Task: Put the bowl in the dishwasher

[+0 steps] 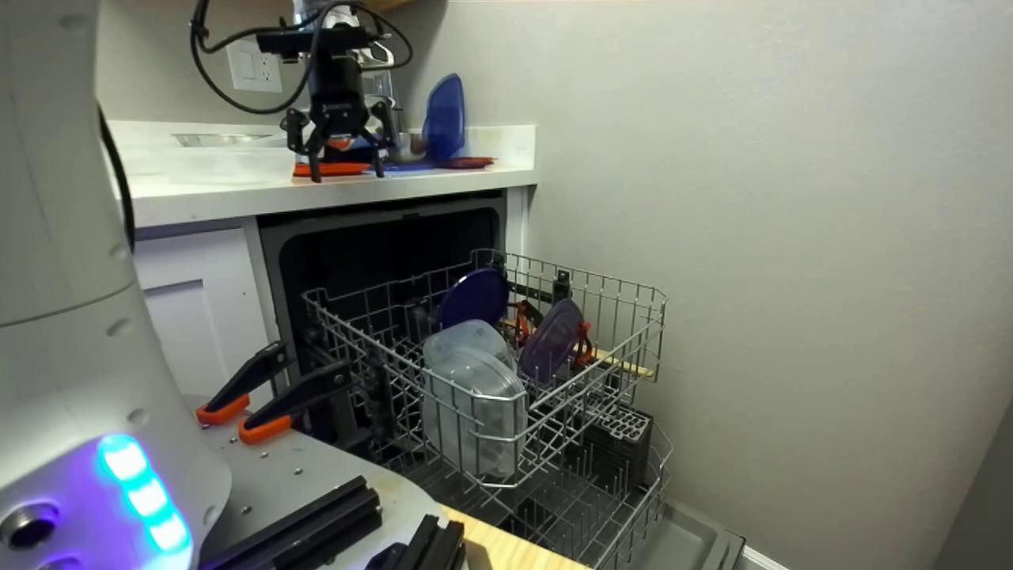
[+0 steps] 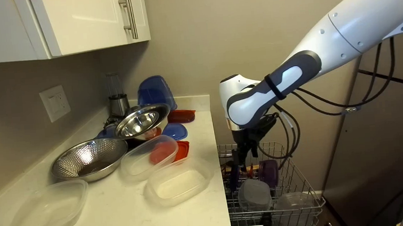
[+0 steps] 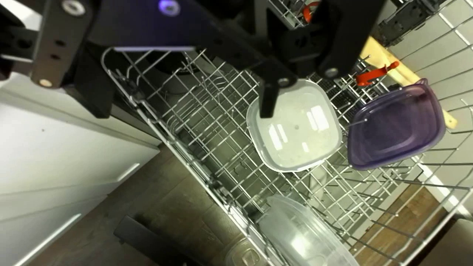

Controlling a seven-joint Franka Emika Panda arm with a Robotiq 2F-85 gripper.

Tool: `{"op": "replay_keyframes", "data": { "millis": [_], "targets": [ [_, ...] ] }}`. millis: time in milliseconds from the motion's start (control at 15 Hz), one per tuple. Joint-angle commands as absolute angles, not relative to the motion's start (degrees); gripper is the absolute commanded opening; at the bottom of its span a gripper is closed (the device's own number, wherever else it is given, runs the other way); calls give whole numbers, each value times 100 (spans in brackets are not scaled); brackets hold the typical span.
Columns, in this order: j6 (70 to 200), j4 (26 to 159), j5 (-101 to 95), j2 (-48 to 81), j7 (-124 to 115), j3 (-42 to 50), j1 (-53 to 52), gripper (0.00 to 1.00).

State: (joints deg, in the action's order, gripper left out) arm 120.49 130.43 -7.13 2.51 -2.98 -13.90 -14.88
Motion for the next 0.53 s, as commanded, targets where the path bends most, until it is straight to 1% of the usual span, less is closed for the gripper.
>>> {"op": "replay_keyframes", "data": {
  "millis": [0, 200, 467],
  "targets": [
    [12002, 12503, -309, 685, -1146, -1511, -1625, 100],
    [11977, 12393, -151, 644, -1463, -1643, -1819, 100],
    [11978, 12523, -296, 23, -1842, -1753, -1993, 100]
  ]
}}
